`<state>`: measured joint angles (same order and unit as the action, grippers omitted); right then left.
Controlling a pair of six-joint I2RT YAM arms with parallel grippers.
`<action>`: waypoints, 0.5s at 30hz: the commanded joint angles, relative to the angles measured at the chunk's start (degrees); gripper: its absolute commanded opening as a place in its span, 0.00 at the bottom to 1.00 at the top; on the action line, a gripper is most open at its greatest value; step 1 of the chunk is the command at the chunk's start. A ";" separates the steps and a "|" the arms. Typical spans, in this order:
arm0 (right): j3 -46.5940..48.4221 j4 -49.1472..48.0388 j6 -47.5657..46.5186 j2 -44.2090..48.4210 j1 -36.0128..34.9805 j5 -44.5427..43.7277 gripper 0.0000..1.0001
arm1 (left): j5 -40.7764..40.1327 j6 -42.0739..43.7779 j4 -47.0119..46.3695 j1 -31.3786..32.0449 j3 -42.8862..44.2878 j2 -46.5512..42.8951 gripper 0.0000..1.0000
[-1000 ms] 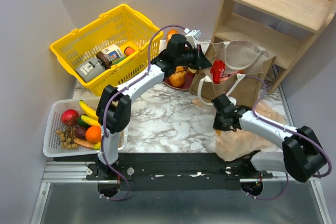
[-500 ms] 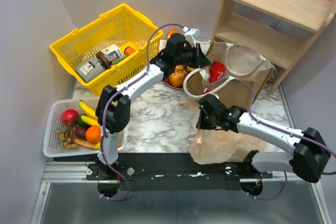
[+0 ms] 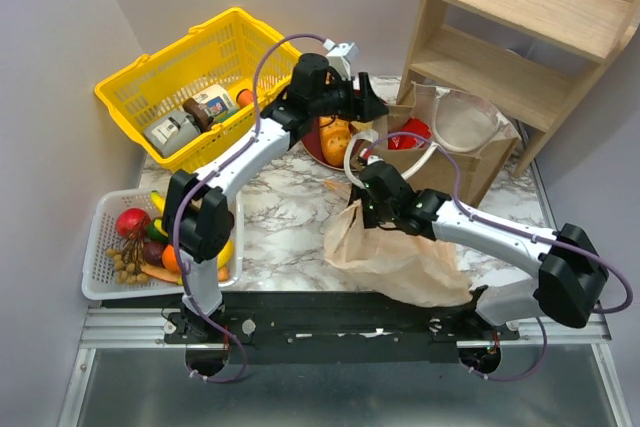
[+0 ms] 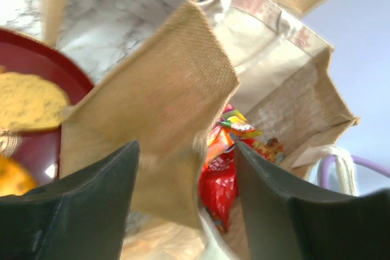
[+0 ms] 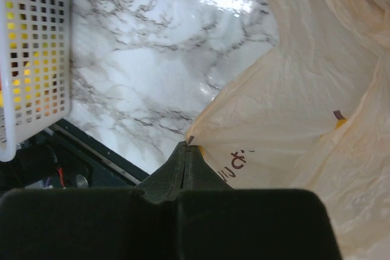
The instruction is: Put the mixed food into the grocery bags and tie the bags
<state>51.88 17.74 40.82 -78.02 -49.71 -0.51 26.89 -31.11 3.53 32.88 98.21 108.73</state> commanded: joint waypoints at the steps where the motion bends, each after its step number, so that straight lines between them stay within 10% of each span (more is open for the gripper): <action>1: 5.68 -9.38 -4.78 -3.97 -0.65 4.38 0.01 | -4.83 3.42 3.32 -3.35 -3.99 -9.65 0.86; 15: 17.72 -10.27 -10.92 -11.19 -0.74 1.93 0.01 | -28.04 16.25 24.85 -8.10 -23.91 -36.46 0.99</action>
<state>63.07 10.33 36.86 -87.15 -49.89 3.46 6.61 -20.86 19.94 24.84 83.00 81.47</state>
